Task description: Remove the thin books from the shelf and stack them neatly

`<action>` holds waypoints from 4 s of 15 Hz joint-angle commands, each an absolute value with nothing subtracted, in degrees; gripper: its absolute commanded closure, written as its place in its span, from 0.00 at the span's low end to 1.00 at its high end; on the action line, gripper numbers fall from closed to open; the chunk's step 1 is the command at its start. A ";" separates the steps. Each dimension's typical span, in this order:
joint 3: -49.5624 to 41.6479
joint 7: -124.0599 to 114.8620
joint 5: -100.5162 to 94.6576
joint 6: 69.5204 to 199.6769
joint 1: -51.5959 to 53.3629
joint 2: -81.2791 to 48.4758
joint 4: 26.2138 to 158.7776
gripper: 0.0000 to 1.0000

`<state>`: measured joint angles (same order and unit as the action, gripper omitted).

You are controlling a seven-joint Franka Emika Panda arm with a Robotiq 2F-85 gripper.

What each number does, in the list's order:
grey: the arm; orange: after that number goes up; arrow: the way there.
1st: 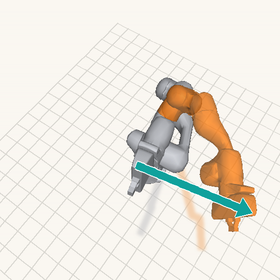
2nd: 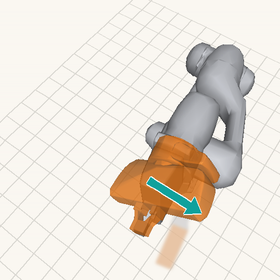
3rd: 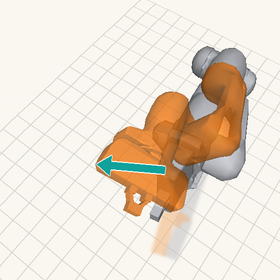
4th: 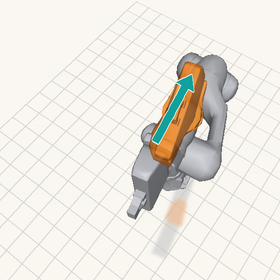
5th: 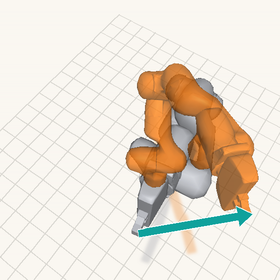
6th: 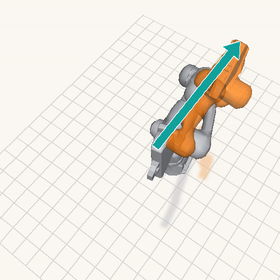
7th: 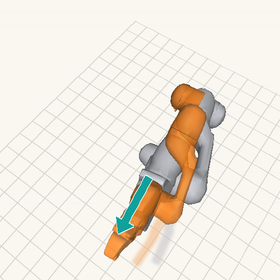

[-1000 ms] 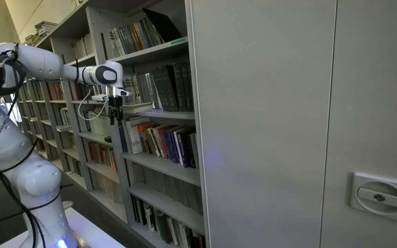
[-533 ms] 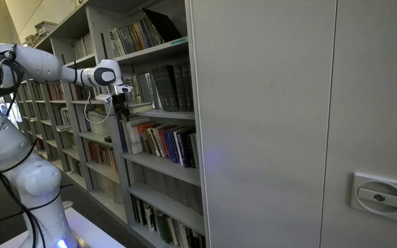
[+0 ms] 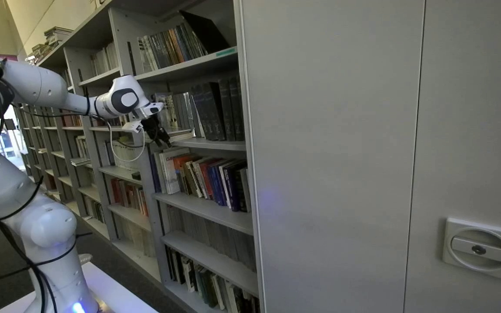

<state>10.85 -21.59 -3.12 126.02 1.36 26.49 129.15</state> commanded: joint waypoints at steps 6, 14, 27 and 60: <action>11.17 -22.16 -3.96 125.24 0.82 26.26 129.18 0.00; 17.73 -27.28 -24.48 142.92 -3.16 23.92 128.47 0.00; 29.87 -64.24 -58.88 159.80 -21.63 24.56 127.44 0.00; 44.67 -88.34 -95.21 145.05 -31.43 7.24 113.01 0.66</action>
<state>43.37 -88.93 -92.63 147.78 -30.71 11.34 116.85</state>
